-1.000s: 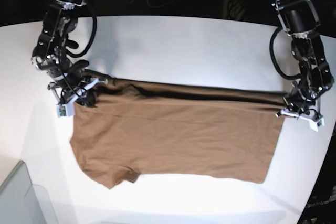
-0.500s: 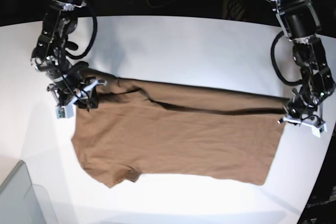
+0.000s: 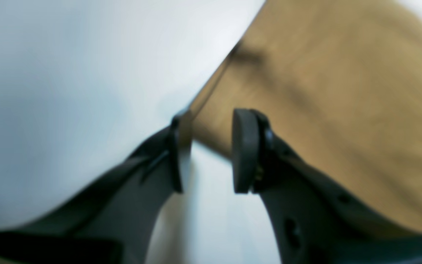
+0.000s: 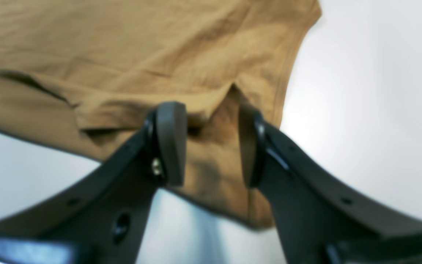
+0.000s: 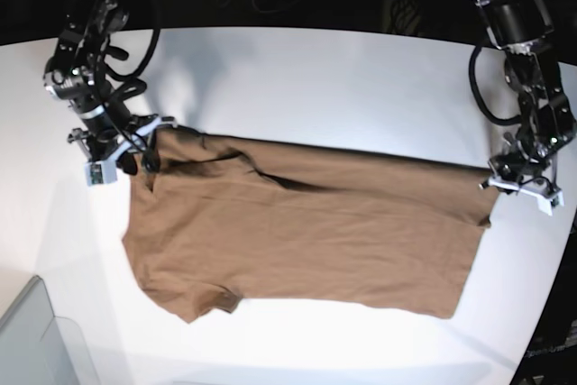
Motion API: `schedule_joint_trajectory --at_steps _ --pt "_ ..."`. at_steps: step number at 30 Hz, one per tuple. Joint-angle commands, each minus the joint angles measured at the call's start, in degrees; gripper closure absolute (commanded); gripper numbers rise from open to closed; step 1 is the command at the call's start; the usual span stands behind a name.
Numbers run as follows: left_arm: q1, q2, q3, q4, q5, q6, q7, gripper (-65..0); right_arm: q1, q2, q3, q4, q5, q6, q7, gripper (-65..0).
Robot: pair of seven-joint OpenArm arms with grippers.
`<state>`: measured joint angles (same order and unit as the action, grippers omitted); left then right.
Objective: Layout the t-shirt on the table in an organized manner, then fold the t-shirt properly
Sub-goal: 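Drag the shirt with both grippers toward the robot base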
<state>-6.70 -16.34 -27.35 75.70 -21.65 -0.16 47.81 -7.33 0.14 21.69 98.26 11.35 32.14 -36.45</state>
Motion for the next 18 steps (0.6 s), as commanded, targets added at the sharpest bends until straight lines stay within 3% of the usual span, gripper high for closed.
schedule_joint_trajectory --at_steps 1,4,9,18 --pt "-1.96 -1.02 -0.21 -0.49 -0.64 -0.14 -3.2 -18.5 0.26 0.25 0.07 0.95 0.73 0.08 1.24 -26.1" --pt "-1.96 -1.02 -0.12 -4.89 -0.64 -0.14 -7.77 -18.5 -0.62 0.25 0.07 0.78 0.65 -0.01 1.24 -32.4" --pt "-2.49 -1.02 0.23 -6.73 -0.64 -0.14 -9.61 -18.5 -1.68 0.25 0.07 0.86 0.47 -0.01 1.24 -43.3" --pt "-4.6 -0.67 0.23 -8.76 -0.55 -0.14 -9.7 -18.1 -2.38 -0.27 3.05 0.78 0.73 -0.1 1.24 -44.0"
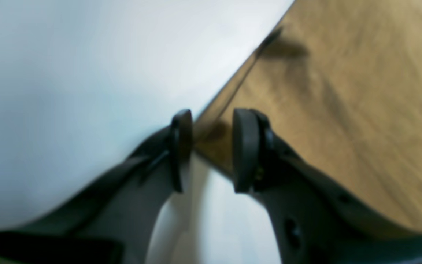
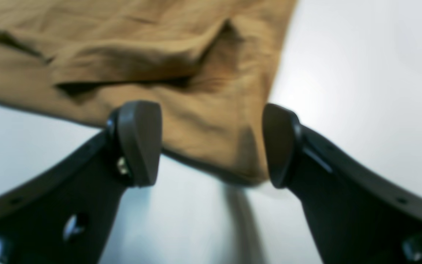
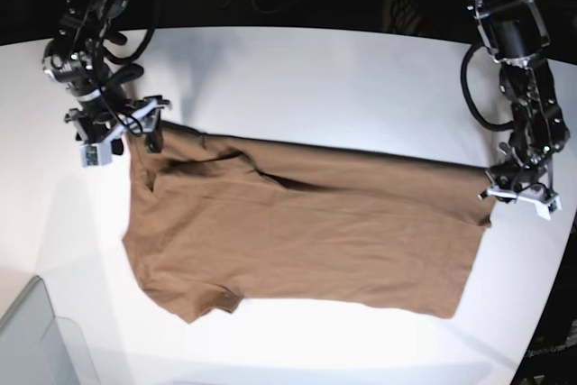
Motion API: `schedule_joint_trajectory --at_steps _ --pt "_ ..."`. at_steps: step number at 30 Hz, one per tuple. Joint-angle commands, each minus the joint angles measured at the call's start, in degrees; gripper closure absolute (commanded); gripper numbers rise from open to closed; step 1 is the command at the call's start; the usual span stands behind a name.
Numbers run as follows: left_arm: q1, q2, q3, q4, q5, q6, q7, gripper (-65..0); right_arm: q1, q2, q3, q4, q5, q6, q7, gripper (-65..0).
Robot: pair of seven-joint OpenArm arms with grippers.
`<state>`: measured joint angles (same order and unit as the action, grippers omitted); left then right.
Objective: Layout the t-shirt on the table in an organized manner, then fold the t-shirt properly
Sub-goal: 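Drag the shirt with both grippers toward the robot base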
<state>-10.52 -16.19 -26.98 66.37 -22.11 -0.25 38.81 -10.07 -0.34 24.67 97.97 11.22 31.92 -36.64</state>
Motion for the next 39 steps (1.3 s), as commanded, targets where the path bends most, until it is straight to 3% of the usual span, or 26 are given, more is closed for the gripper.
schedule_joint_trajectory --at_steps 1,4,9,16,21,25,31,34,39 --pt "-0.86 -0.83 -0.14 0.05 -0.09 -0.06 -0.7 -18.1 0.44 -0.14 0.87 1.06 0.86 0.21 1.43 -44.0" --pt "-1.83 -0.74 -0.05 -2.32 -0.09 -0.06 -0.7 -15.2 0.44 -0.32 1.58 1.06 0.69 0.21 1.43 -44.0" --pt "-2.0 -0.74 -0.05 -5.49 -0.09 -0.06 -0.7 -0.1 -0.7 -0.41 1.22 0.97 0.6 0.21 1.43 -44.0" --pt "-1.74 -0.91 -0.05 -6.1 -0.09 -0.06 -0.7 0.0 -0.09 -0.14 1.49 -4.04 0.6 0.21 1.52 -44.0" --pt "-1.39 -1.18 -0.14 -6.02 -0.09 -0.06 -0.61 0.0 0.09 -0.06 1.14 -8.35 0.6 0.39 7.68 -43.1" --pt "0.28 -1.79 -0.49 -5.4 -0.7 -0.06 0.01 0.0 -0.88 0.91 1.05 -9.4 0.6 0.56 9.17 -32.3" --pt "7.4 -2.23 -0.23 4.01 -0.79 -0.06 0.01 0.0 -3.25 3.28 -0.01 -8.96 0.6 4.87 8.99 -1.9" --pt "10.92 -2.23 -0.4 7.61 -0.79 -0.06 0.53 0.0 -4.84 4.08 0.17 -8.7 0.6 6.19 9.08 0.0" --pt "14.88 -2.58 -0.84 17.1 -0.79 -0.06 9.85 0.0 -8.09 4.69 2.46 -1.67 0.95 8.08 9.35 0.0"
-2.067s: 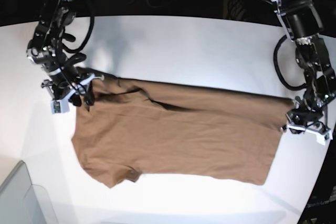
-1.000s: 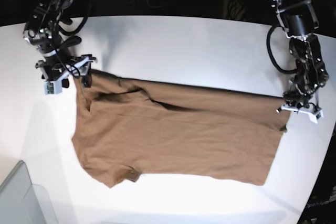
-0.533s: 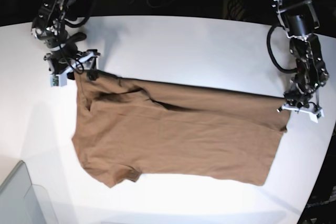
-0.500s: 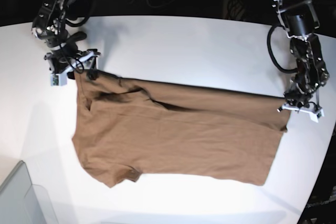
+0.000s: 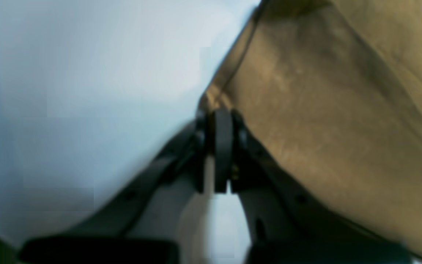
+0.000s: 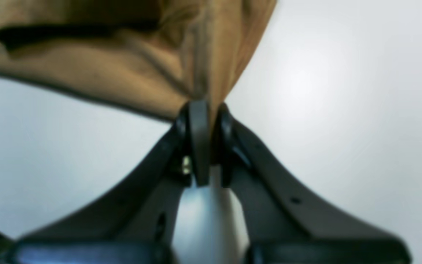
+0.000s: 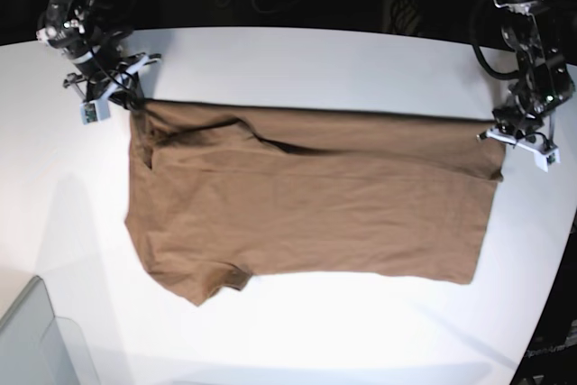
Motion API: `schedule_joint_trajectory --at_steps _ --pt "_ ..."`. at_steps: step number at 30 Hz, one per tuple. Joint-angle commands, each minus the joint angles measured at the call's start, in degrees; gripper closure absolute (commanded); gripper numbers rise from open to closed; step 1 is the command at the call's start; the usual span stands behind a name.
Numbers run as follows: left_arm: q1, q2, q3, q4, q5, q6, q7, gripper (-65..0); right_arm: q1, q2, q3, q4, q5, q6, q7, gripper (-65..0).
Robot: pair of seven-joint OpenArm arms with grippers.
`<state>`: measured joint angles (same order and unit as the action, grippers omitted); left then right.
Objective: Layout the t-shirt on the table in an organized manner, then fold the t-shirt properly
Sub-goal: 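Drag the shirt with both grippers toward the robot base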
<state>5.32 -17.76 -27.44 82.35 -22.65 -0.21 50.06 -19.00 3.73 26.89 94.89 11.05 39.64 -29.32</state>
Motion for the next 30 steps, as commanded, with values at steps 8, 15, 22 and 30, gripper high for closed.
schedule_joint_trajectory --at_steps 8,15,22,30 --pt "0.26 0.84 -6.8 11.24 -0.25 -0.1 3.96 0.0 1.91 -0.87 2.42 9.77 0.69 0.36 -2.2 0.0" --pt "2.11 1.01 -8.73 11.15 -0.25 -0.1 5.19 0.0 1.38 -0.69 4.36 9.24 0.78 0.36 -4.57 0.0" --pt "4.92 1.01 -8.38 10.45 -0.25 -0.1 4.93 0.0 -1.43 -0.78 4.09 8.98 0.78 0.36 -4.22 0.0" --pt "8.26 2.15 -8.65 10.45 0.19 -0.1 4.93 0.0 -5.83 -0.96 4.09 8.98 0.78 0.36 -4.04 0.0"
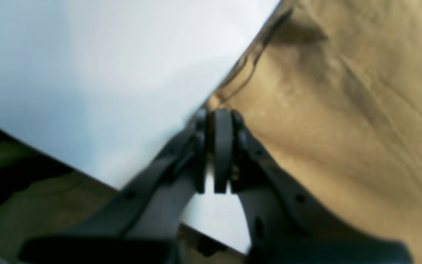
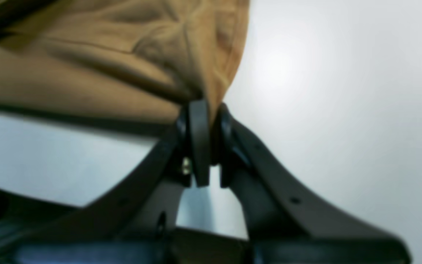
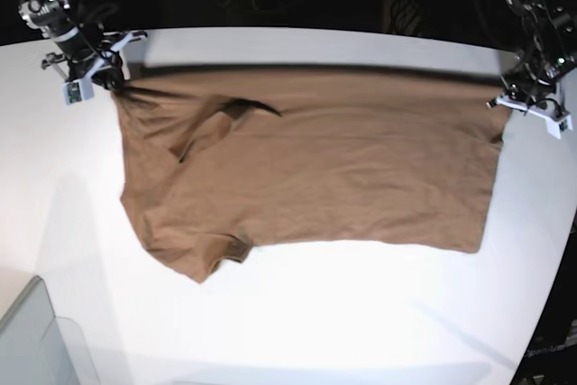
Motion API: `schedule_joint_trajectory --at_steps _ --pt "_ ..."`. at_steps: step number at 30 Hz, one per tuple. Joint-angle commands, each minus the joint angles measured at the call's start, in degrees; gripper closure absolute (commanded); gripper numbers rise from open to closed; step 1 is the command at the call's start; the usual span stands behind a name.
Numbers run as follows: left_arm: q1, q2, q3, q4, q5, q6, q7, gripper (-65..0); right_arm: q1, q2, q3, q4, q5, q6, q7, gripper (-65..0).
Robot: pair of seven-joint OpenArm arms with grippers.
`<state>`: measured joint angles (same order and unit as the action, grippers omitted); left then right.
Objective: Layout the t-shirt on the table in an organized manner, then fold the t-shirt properly
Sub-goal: 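Drag the shirt with both grippers toward the robot base, then lay the shirt flat and open both grippers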
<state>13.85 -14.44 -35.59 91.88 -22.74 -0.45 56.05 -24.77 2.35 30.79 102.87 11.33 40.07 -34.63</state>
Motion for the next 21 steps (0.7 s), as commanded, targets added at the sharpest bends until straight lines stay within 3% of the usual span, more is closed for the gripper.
schedule_joint_trajectory --at_steps 1,21 --pt "0.18 -1.17 -0.49 0.92 0.28 0.14 -1.06 0.0 -0.68 0.42 0.2 1.0 0.49 -0.07 1.27 0.0" --pt "3.52 -2.05 -0.23 0.83 0.54 0.14 -1.06 0.0 -6.48 -5.29 0.2 1.0 0.49 -0.07 1.36 0.0"
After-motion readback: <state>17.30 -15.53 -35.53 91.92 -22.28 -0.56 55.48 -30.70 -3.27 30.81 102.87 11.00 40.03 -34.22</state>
